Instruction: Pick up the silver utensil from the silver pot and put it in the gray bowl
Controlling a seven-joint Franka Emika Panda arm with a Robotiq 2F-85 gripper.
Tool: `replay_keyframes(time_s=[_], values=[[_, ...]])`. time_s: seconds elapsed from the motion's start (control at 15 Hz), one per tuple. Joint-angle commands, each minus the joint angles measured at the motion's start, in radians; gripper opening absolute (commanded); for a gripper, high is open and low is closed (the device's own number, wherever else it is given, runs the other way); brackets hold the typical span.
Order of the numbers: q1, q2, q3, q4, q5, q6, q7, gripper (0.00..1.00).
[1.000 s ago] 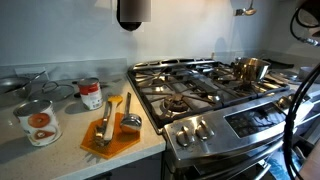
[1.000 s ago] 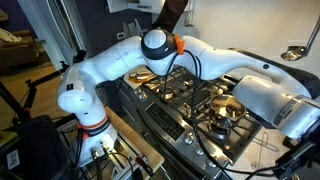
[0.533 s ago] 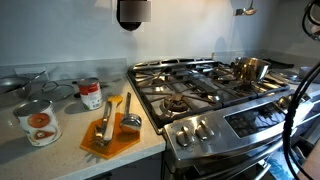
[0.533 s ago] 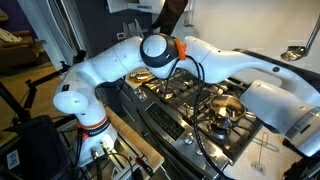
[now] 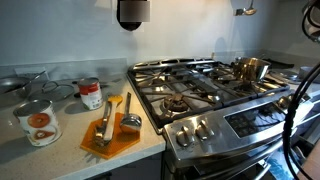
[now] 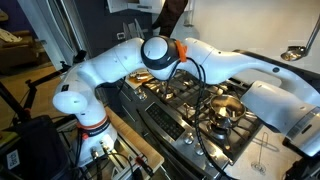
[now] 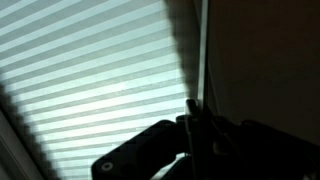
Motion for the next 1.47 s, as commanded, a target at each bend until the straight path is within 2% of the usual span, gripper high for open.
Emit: replay_keyframes(time_s=[0.0,0.6,0.87,1.27,1.4], values=[[-0.077,0.055,0.05,0.122,0.017,0.034,-0.025,0.01],[-0.22,0.189,0.148,0.372,0.005,0.095,-0.05,0.01],[-0.254,0.25,0.158,0.473,-0.013,0.095,-0.038,0.01],[-0.279,0.286,0.154,0.55,-0.039,0.05,-0.038,0.01],[-0.276,0.253,0.186,0.52,-0.02,0.021,-0.081,0.01]])
